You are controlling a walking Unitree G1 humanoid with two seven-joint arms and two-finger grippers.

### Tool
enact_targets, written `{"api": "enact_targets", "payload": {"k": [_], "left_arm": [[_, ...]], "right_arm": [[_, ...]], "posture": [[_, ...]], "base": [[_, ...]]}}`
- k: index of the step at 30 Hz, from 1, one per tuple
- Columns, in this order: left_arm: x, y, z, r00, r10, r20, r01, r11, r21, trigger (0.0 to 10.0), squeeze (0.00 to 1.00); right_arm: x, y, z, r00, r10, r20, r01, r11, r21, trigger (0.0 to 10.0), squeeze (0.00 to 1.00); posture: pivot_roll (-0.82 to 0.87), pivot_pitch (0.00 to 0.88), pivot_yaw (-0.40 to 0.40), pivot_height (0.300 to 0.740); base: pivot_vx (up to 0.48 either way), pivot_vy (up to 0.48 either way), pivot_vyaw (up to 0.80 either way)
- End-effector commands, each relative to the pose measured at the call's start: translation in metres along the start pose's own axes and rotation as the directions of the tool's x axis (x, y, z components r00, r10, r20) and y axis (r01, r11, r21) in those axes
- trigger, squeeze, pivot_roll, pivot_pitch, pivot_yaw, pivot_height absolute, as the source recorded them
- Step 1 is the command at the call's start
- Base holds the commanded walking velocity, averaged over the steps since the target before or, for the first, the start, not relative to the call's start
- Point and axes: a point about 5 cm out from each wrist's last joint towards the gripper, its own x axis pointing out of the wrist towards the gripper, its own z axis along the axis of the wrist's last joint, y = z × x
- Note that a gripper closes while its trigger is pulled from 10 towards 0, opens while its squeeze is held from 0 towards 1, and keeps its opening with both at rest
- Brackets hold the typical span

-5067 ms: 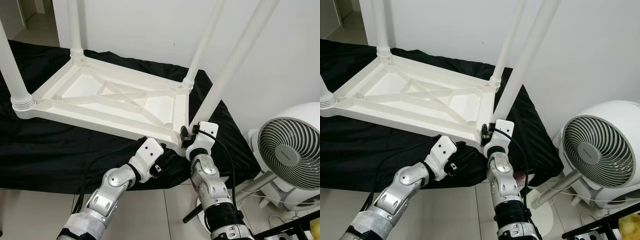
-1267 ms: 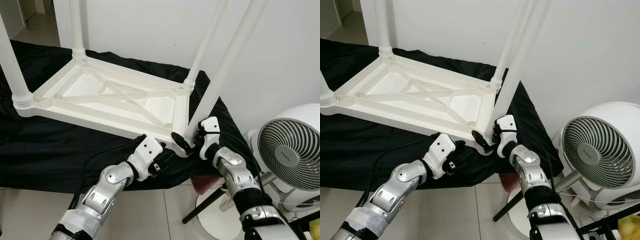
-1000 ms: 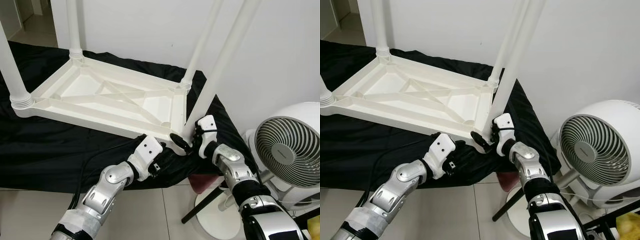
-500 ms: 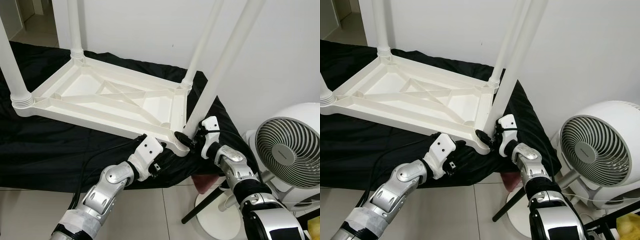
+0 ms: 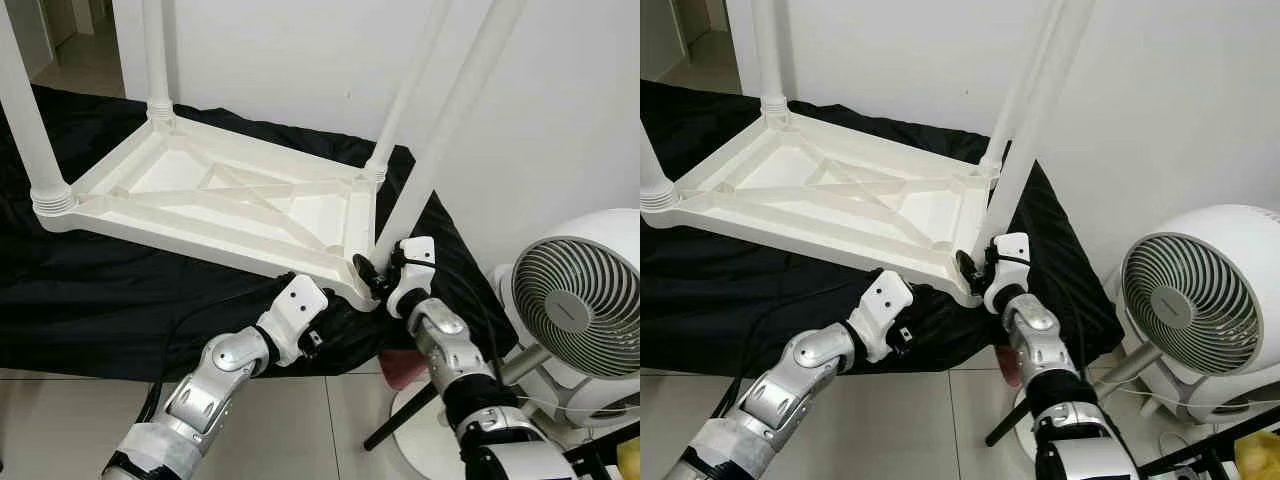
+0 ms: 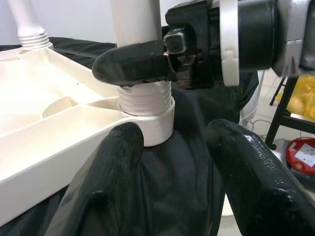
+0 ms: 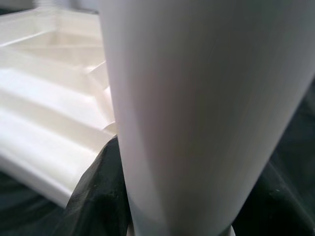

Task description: Building children table

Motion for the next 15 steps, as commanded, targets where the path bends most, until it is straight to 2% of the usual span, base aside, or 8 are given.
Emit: {"api": "enact_targets", "payload": {"k": [1,2,5,7,14,15], "left_arm": [[0.002,-0.009,0.000,0.994,-0.107,0.000,0.107,0.994,-0.008,10.0,0.00],[0.002,-0.009,0.000,0.994,-0.107,0.000,0.107,0.994,-0.008,10.0,0.00],[0.002,-0.010,0.000,0.994,-0.113,-0.003,0.113,0.994,-0.007,10.0,0.00],[0.002,-0.010,0.000,0.993,-0.114,-0.004,0.114,0.993,-0.007,10.0,0.00],[0.004,-0.011,0.000,0.992,-0.128,-0.005,0.128,0.992,-0.003,10.0,0.00],[0.004,-0.011,0.000,0.992,-0.128,-0.005,0.128,0.992,-0.001,10.0,0.00]], "right_arm": [[-0.012,-0.005,-0.021,0.989,-0.120,-0.091,0.118,0.993,-0.028,10.0,0.00],[-0.012,-0.005,-0.021,0.989,-0.120,-0.091,0.118,0.993,-0.028,10.0,0.00],[-0.024,0.007,-0.025,0.965,-0.245,-0.096,0.247,0.969,0.009,10.0,0.00],[-0.027,0.013,-0.023,0.965,-0.249,-0.087,0.251,0.968,0.017,10.0,0.00],[-0.025,0.009,-0.015,0.971,-0.231,-0.060,0.234,0.971,0.049,10.0,0.00],[-0.025,0.010,-0.011,0.980,-0.193,-0.040,0.195,0.979,0.053,10.0,1.00]], "posture": [[0.11,0.000,-0.188,0.740],[0.11,0.000,-0.188,0.740],[0.11,0.000,-0.187,0.740],[0.11,0.000,-0.187,0.740],[0.10,0.000,-0.182,0.740],[0.10,0.000,-0.184,0.740]], "base": [[0.000,0.000,0.00],[0.000,0.000,0.00],[0.000,0.000,0.00],[0.000,0.000,0.00],[0.000,0.000,0.00],[0.000,0.000,0.00]]}}
